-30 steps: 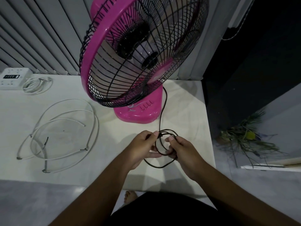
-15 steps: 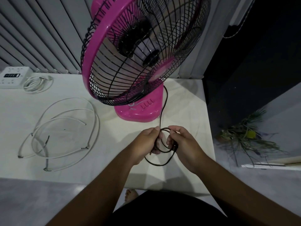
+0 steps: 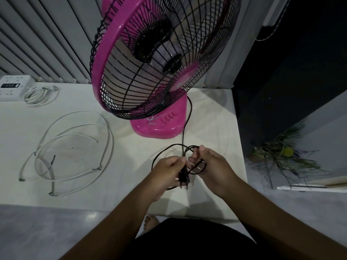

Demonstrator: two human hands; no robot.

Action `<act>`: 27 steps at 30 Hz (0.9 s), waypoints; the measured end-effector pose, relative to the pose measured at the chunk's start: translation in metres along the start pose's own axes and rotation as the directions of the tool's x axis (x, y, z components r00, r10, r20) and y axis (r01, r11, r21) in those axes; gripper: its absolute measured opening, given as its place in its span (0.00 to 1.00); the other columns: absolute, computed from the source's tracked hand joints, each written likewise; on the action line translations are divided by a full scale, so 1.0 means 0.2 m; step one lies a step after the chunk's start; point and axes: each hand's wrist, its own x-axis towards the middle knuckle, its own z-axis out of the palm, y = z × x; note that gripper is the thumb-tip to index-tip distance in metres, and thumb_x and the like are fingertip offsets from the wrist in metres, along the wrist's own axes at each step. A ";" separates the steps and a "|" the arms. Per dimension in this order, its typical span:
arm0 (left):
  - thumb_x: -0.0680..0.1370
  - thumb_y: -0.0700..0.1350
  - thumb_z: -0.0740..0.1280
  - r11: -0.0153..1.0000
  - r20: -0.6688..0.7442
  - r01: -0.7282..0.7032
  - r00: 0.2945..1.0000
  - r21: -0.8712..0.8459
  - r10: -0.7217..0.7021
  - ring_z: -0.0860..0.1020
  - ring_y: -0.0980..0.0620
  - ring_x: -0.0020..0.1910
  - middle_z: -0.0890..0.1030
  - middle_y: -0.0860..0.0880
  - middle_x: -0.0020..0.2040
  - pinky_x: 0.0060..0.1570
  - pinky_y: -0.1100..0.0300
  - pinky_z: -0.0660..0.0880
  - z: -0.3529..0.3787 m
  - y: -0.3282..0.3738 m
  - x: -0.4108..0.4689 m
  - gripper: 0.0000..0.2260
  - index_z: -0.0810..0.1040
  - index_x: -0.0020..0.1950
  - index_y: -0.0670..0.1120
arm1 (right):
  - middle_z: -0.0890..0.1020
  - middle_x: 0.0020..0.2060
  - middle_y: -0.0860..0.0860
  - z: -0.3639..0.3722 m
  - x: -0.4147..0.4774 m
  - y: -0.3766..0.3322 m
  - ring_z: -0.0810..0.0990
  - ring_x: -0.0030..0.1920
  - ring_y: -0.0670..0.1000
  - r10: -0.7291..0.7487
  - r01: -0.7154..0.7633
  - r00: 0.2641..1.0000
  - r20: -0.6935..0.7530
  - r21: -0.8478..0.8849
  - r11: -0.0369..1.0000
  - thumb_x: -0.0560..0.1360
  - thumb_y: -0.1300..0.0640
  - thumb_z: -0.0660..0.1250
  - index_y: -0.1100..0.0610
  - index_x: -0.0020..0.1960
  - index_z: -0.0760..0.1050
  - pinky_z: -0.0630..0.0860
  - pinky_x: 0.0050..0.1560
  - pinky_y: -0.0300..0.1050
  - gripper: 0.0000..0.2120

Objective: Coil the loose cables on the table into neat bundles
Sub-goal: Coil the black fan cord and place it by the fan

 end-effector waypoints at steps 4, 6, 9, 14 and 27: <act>0.81 0.55 0.66 0.989 0.078 0.131 0.989 -0.072 -0.125 0.85 0.41 0.45 0.85 0.40 0.44 0.47 0.50 0.83 0.00 0.02 -0.01 0.19 0.82 0.54 0.38 | 0.77 0.34 0.52 0.02 -0.01 0.01 0.77 0.37 0.51 -0.058 0.058 0.998 -0.013 0.057 0.997 0.83 0.55 0.62 0.61 0.51 0.78 0.77 0.44 0.47 0.11; 0.80 0.60 0.66 0.982 0.087 0.182 0.980 -0.047 -0.178 0.86 0.39 0.48 0.87 0.39 0.47 0.49 0.50 0.83 0.00 0.02 -0.01 0.25 0.81 0.58 0.37 | 0.74 0.31 0.51 0.02 -0.01 0.00 0.75 0.33 0.49 -0.092 0.091 0.995 -0.048 -0.027 0.996 0.84 0.53 0.61 0.59 0.50 0.80 0.73 0.42 0.46 0.12; 0.77 0.66 0.65 0.978 0.004 0.155 0.988 0.136 -0.157 0.87 0.45 0.45 0.88 0.47 0.43 0.51 0.50 0.84 -0.02 0.02 0.00 0.25 0.84 0.54 0.45 | 0.70 0.27 0.47 0.02 -0.03 -0.01 0.68 0.31 0.48 -0.157 0.137 0.986 -0.056 -0.268 0.954 0.84 0.51 0.59 0.56 0.51 0.80 0.68 0.40 0.46 0.13; 0.75 0.71 0.57 0.937 -0.143 -0.052 0.984 0.346 0.107 0.83 0.57 0.49 0.86 0.57 0.45 0.55 0.54 0.76 -0.02 0.08 0.03 0.24 0.83 0.50 0.56 | 0.76 0.27 0.35 0.04 -0.05 -0.02 0.73 0.30 0.37 -0.188 0.198 0.978 0.085 -0.648 0.736 0.84 0.49 0.56 0.52 0.50 0.78 0.66 0.41 0.40 0.14; 0.84 0.43 0.57 0.971 -0.198 -0.114 0.977 -0.211 0.072 0.74 0.52 0.33 0.72 0.52 0.29 0.49 0.50 0.77 0.05 0.06 0.08 0.12 0.76 0.45 0.43 | 0.82 0.37 0.52 -0.01 -0.06 -0.03 0.81 0.43 0.49 -0.092 0.168 0.979 0.182 -0.467 0.868 0.81 0.52 0.66 0.57 0.53 0.82 0.78 0.50 0.47 0.10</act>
